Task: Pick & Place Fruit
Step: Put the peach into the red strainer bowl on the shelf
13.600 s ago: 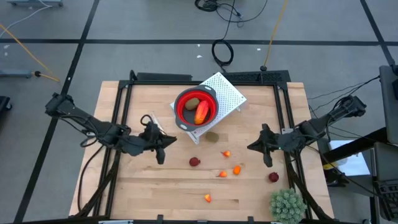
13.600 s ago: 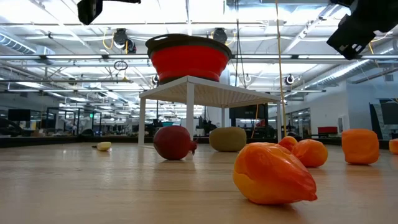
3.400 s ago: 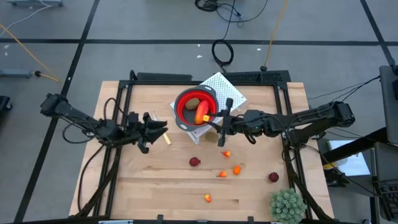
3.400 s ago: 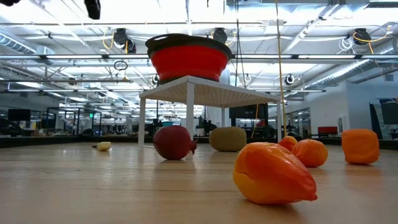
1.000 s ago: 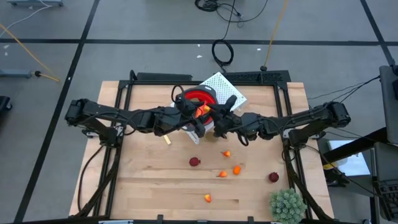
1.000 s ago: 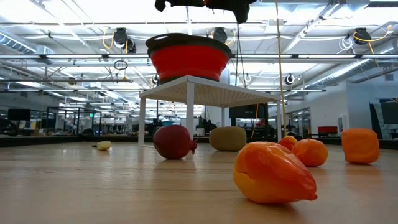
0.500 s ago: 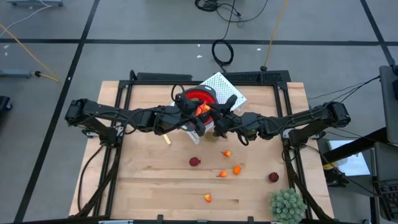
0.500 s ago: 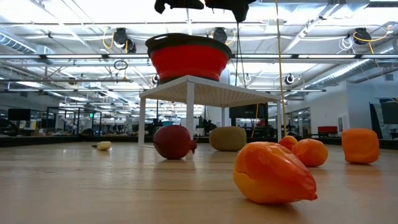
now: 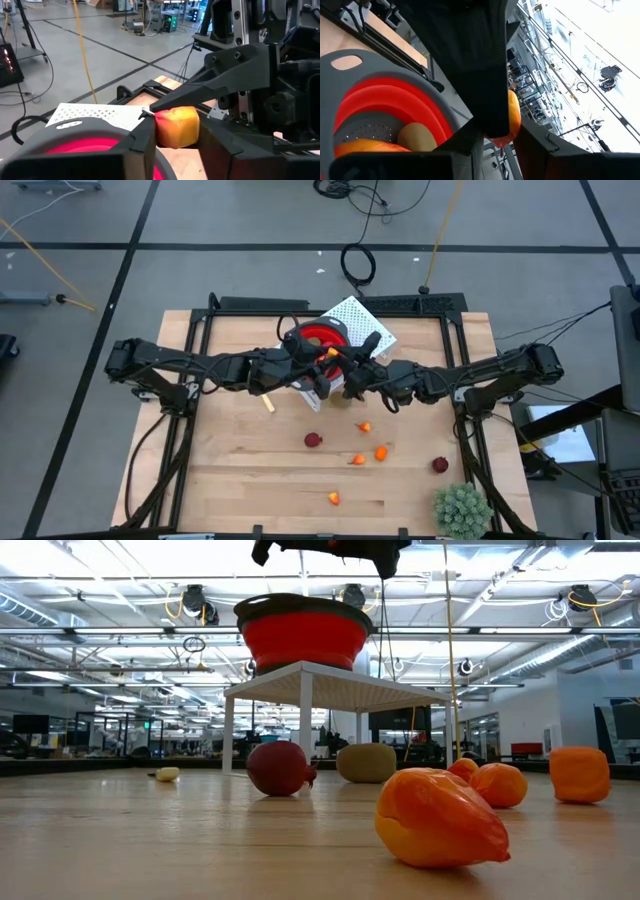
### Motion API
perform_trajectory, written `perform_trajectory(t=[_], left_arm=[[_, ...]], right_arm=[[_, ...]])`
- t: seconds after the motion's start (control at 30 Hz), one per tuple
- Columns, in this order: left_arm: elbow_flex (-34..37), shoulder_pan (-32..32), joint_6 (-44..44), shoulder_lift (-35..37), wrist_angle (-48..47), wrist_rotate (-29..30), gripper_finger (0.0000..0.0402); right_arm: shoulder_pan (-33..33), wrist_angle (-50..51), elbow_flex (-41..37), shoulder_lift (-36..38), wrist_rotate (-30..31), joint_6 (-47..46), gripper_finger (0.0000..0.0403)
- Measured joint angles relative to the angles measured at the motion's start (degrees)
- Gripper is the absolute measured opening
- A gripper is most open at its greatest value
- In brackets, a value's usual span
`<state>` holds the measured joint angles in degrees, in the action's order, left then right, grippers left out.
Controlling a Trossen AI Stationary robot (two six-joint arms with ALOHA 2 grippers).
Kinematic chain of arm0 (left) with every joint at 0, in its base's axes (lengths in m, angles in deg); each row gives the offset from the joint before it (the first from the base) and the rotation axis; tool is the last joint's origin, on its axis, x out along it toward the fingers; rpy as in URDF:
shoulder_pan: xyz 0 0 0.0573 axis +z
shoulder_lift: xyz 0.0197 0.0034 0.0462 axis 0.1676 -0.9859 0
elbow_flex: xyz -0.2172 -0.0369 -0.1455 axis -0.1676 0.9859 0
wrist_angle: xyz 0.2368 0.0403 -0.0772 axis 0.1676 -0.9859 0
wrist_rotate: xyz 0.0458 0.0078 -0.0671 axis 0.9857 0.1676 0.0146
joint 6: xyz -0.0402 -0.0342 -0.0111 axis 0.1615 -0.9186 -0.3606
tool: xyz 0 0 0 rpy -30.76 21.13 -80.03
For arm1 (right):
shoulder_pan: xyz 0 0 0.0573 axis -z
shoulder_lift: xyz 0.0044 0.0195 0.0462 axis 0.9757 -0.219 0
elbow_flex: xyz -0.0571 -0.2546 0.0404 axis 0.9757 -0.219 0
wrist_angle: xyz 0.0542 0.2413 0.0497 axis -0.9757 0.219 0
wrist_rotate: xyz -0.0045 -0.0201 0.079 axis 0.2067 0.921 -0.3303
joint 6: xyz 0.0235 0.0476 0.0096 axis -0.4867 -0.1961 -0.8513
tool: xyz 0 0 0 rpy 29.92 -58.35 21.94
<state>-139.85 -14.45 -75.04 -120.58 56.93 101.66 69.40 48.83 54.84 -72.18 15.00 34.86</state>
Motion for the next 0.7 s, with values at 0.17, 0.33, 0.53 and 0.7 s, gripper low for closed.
perform_trajectory(t=[0.17,0.33,0.53,0.7], left_arm=[[0.02,0.0,-0.27,0.0,0.24,0.0,0.0082],[0.02,0.0,-0.07,0.0,0.3,0.22,0.0084],[0.02,0.07,0.03,0.0,0.25,0.68,0.0084],[0.02,0.07,0.03,0.02,-1.39,2.19,0.0085]], right_arm=[[0.0,1.04,0.09,0.02,0.36,-5.07,0.0086],[-0.04,1.35,0.09,0.02,1.45,-6.07,0.0105],[-0.04,2.43,0.09,0.04,1.66,-10.16,0.0141],[-0.51,3.77,0.08,0.04,7.96,-10.28,0.0168]])
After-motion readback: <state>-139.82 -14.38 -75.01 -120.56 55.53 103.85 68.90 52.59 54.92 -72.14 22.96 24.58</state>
